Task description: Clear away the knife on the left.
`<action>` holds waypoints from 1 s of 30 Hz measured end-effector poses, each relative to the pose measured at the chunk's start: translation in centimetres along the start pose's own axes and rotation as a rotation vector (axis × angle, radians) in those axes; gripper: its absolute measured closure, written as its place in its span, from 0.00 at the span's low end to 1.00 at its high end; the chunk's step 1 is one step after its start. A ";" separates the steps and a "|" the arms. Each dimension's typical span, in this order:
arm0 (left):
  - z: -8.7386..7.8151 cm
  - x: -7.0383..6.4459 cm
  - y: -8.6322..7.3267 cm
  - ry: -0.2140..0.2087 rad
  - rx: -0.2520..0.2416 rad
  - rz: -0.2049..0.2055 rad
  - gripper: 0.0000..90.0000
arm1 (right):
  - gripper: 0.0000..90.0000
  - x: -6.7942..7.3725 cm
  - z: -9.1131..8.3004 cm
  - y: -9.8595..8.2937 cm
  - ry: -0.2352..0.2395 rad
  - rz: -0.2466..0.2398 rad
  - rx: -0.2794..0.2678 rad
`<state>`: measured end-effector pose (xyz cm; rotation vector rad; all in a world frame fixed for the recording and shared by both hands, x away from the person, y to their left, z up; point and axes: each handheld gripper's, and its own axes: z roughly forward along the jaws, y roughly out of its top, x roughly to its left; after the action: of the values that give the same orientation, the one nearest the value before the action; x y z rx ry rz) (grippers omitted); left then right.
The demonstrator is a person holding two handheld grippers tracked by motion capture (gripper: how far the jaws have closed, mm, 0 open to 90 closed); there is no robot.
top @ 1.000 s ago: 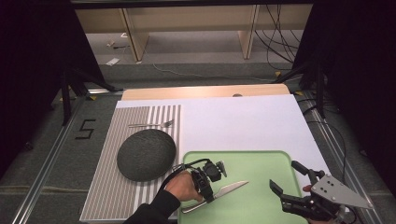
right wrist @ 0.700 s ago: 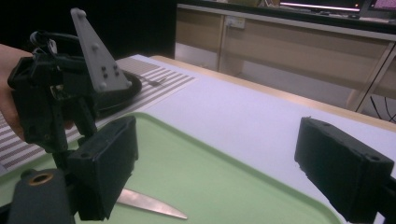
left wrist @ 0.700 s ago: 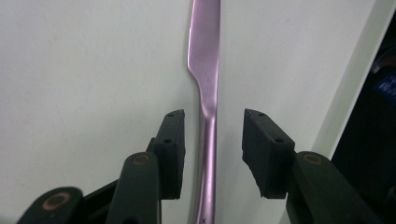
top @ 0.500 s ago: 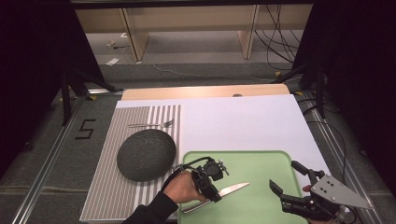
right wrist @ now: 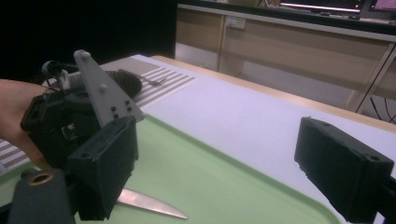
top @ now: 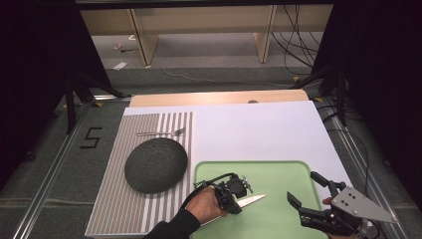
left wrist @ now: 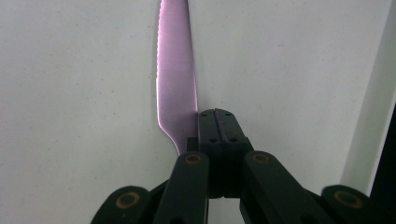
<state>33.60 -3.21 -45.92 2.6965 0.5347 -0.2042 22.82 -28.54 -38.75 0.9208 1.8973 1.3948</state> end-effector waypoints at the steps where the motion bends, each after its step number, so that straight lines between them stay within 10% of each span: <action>1: 0.1 0.1 0.0 0.008 -0.009 -0.009 1.00 | 0.16 0.0 0.0 0.0 0.001 0.001 0.000; 30: -1.8 4.1 -2.8 0.090 -0.064 -0.142 1.00 | 0.16 0.0 0.0 0.0 0.001 -0.001 0.001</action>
<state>36.38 1.26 -46.14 2.6166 0.7472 -0.1027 22.80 -28.52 -38.77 0.9200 1.8994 1.3936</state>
